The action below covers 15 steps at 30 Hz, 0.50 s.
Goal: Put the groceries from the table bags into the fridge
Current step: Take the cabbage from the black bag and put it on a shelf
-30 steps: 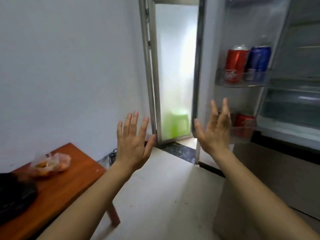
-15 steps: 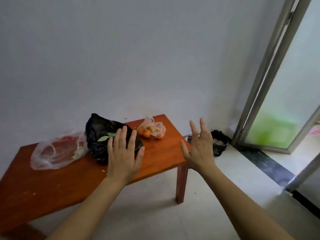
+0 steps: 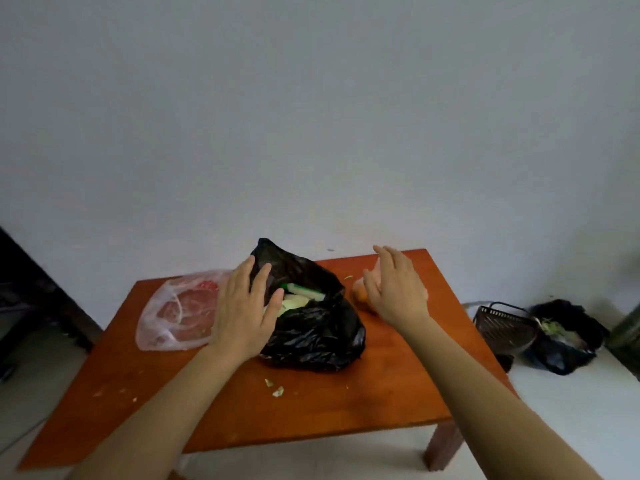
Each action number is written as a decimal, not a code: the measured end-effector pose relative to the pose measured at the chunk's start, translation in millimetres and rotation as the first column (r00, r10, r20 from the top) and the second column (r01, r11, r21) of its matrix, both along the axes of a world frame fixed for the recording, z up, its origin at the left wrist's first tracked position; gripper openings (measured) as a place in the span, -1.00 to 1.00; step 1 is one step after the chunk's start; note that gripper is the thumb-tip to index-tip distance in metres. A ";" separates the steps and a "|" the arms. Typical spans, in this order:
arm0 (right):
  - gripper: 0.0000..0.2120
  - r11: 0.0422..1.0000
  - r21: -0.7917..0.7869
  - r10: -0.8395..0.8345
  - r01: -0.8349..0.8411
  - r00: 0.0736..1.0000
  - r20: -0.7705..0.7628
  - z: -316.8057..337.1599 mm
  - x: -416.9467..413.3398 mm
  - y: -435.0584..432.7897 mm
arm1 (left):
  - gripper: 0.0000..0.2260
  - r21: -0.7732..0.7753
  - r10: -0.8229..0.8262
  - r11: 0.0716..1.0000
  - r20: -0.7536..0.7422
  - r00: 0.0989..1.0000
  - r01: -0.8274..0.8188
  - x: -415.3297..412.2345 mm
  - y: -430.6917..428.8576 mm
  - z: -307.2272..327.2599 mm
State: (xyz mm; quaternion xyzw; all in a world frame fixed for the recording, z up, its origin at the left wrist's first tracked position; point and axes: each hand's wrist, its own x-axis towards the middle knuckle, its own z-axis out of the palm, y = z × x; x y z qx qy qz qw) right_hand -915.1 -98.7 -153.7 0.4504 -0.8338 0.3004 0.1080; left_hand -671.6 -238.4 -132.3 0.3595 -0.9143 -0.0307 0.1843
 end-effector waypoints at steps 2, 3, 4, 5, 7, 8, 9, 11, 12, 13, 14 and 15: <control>-0.55 0.996 0.040 0.076 -0.078 0.997 0.031 -8.9 -3.8 -34.9 | -0.38 0.101 0.022 0.995 -0.025 0.999 -0.020 -2.6 -26.7 -9.9; -0.59 0.991 0.063 0.116 -0.119 0.992 0.046 -15.5 -4.5 -51.7 | -0.39 0.161 0.019 0.987 -0.030 0.999 -0.014 -5.4 -39.9 -15.4; -0.62 0.983 0.083 0.157 -0.163 0.985 0.068 -23.9 -5.0 -69.1 | -0.40 0.223 0.015 0.975 -0.039 0.999 -0.006 -8.8 -53.6 -21.7; -0.65 0.972 0.102 0.200 -0.210 0.975 0.098 -33.3 -4.3 -84.3 | -0.42 0.281 0.014 0.960 -0.048 0.999 0.000 -12.0 -66.8 -28.4; -0.68 0.940 0.138 0.283 -0.311 0.940 0.192 -51.3 -2.2 -108.9 | -0.50 0.362 0.010 0.932 -0.055 0.998 0.011 -21.0 -92.8 -43.6; -0.68 0.925 0.151 0.308 -0.348 0.921 0.237 -60.0 -1.7 -121.7 | -0.54 0.395 -0.002 0.918 -0.053 0.999 0.023 -26.8 -108.4 -54.2; -0.69 0.913 0.162 0.321 -0.374 0.906 0.277 -68.9 -2.0 -136.3 | -0.57 0.427 -0.018 0.903 -0.052 0.999 0.038 -33.6 -124.4 -64.2; -0.69 0.902 0.179 0.315 -0.394 0.881 0.352 -83.7 -3.1 -161.8 | -0.61 0.511 -0.042 0.856 -0.072 0.996 0.073 -45.4 -152.0 -85.3; -0.69 0.906 0.184 0.289 -0.382 0.873 0.392 -90.6 -3.3 -174.1 | -0.61 0.569 -0.045 0.818 -0.081 0.996 0.083 -50.7 -164.7 -96.5; -0.70 0.915 0.182 0.256 -0.361 0.866 0.429 -97.0 -3.4 -185.6 | -0.62 0.631 -0.043 0.771 -0.075 0.996 0.081 -54.6 -176.4 -107.2; -0.71 0.926 0.174 0.222 -0.334 0.857 0.465 -103.1 -3.9 -196.7 | -0.61 0.680 -0.047 0.730 -0.052 0.998 0.070 -57.9 -187.5 -118.6; -0.72 0.936 0.168 0.189 -0.309 0.845 0.501 -108.0 -3.7 -206.7 | -0.60 0.714 -0.060 0.697 -0.019 0.998 0.056 -60.8 -197.8 -130.0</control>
